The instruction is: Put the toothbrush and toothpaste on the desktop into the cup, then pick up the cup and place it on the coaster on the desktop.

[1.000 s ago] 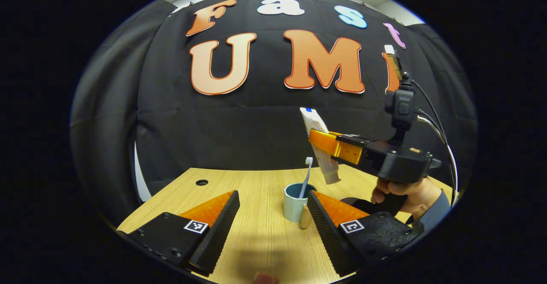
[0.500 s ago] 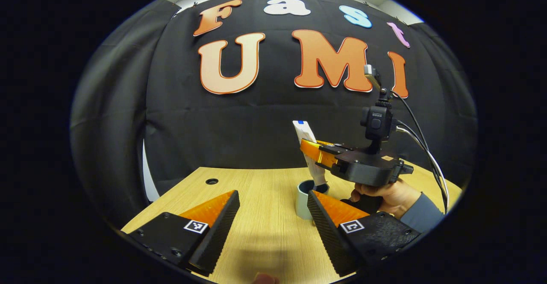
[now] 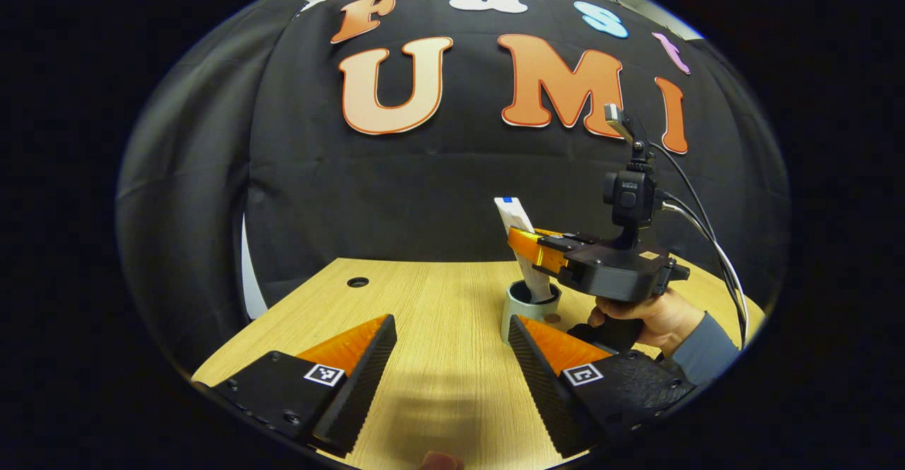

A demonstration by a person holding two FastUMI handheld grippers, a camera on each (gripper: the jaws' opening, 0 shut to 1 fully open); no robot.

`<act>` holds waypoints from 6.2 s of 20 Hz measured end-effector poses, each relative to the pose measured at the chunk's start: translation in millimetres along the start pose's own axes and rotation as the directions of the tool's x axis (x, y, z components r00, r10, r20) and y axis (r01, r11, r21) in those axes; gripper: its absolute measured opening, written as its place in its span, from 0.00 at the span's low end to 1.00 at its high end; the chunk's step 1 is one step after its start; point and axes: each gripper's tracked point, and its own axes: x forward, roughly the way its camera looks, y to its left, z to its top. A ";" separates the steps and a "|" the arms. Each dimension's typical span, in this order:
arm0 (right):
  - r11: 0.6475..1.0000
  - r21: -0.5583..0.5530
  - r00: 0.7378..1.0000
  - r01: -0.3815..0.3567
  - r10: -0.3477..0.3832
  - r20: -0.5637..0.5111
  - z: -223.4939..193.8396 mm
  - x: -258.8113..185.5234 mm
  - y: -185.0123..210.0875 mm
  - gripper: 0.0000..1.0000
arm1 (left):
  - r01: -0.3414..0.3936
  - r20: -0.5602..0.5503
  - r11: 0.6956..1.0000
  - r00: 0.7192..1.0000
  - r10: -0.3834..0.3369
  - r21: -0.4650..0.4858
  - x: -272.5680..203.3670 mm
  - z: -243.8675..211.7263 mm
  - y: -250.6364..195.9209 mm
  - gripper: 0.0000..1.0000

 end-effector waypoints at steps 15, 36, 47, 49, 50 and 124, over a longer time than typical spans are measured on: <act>0.993 -0.112 0.971 0.038 -0.063 -0.230 -14.2 -83.2 -29.9 0.29 | 0.053 -0.164 0.991 0.984 -0.074 -0.125 8.7 -26.6 -37.3 0.98; 0.979 -0.180 0.995 0.093 -0.097 -0.015 107.8 -278.6 -61.9 0.96 | 0.122 -0.535 0.981 0.825 -0.183 -0.148 60.9 -51.5 -115.2 0.98; 0.980 -0.146 0.990 0.138 -0.137 0.020 85.8 -362.9 -89.9 0.97 | 0.050 -0.716 0.995 0.691 -0.098 -0.088 101.7 -74.2 -140.6 0.97; 0.977 -0.139 0.987 0.160 -0.159 0.015 79.8 -372.5 -100.0 0.97 | 0.028 -0.746 0.997 0.662 -0.067 -0.065 108.2 -86.1 -141.7 0.97; 0.976 -0.136 0.986 0.169 -0.168 0.016 78.9 -377.2 -104.8 0.97 | 0.010 -0.756 0.998 0.653 -0.053 -0.061 110.2 -90.5 -140.5 0.97; 0.951 -0.060 0.952 0.305 -0.306 -0.023 33.6 -426.2 -152.6 0.97 | 0.193 -0.659 0.981 0.739 -0.142 0.006 168.4 -136.6 -150.8 0.24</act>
